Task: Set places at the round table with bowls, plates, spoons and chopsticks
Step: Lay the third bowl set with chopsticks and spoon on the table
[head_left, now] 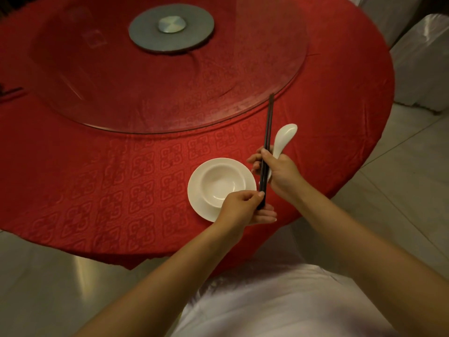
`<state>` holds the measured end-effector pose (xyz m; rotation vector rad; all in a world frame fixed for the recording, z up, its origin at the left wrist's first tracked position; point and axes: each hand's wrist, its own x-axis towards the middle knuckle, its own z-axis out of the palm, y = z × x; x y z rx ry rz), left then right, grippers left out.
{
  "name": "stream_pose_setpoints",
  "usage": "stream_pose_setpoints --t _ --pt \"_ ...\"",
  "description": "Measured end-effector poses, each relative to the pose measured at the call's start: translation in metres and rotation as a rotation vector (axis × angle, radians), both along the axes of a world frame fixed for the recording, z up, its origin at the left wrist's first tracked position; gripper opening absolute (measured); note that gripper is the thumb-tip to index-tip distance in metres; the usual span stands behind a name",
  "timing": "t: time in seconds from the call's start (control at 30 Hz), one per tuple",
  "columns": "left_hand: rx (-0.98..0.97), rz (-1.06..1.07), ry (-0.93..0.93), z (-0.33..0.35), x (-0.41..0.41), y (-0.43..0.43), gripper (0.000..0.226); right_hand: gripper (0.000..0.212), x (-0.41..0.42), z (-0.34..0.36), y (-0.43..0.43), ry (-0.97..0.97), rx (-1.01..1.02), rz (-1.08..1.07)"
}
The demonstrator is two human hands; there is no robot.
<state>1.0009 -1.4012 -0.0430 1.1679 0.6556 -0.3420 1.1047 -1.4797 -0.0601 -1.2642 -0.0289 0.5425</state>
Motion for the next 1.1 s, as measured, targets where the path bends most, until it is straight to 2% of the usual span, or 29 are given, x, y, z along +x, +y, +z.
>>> stream_pose_setpoints --t 0.07,0.2,0.3,0.37,0.5,0.67,1.1 --pt "-0.024 -0.002 0.012 -0.001 -0.002 -0.005 0.015 0.022 -0.004 -0.003 0.001 -0.047 -0.097 0.014" --pt "-0.09 0.038 0.048 -0.009 -0.005 -0.014 0.015 0.031 -0.004 -0.01 -0.006 -0.242 -0.542 0.129" --pt "-0.148 0.059 0.114 -0.021 -0.013 -0.025 0.021 0.036 -0.003 -0.022 -0.009 -0.32 -0.694 0.175" --pt "-0.179 0.07 0.152 -0.03 -0.017 -0.033 0.022 0.032 0.0 -0.033 -0.011 -0.302 -0.754 0.14" --pt "-0.214 0.14 0.207 -0.046 -0.019 -0.036 0.02 0.03 0.007 -0.055 -0.012 -0.255 -0.804 0.136" --pt "-0.212 0.181 0.231 -0.058 -0.021 -0.028 0.02 0.024 0.005 -0.07 -0.004 -0.31 -0.766 0.107" --pt "-0.284 0.196 0.249 -0.068 -0.022 -0.021 0.021 0.022 0.001 -0.077 -0.004 -0.283 -0.674 0.054"
